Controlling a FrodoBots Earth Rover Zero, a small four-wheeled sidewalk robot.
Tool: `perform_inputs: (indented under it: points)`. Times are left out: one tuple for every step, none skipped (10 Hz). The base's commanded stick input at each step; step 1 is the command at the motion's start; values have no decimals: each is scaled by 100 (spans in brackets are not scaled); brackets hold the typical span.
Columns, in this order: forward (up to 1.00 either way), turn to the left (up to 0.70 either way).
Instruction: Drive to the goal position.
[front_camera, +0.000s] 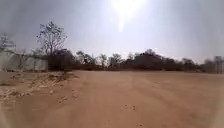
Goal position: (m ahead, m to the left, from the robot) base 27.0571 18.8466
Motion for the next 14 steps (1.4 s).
perform_inputs:
  points:
    - [100,0]
    - [100,0]
    - [100,12]
    - [100,21]
    - [100,31]
    - [100,27]
    - [100,8]
    - [100,2]
    - [100,2]
    - [100,2]
    - [100,2]
    - [100,2]
    - [100,2]
    - [100,2]
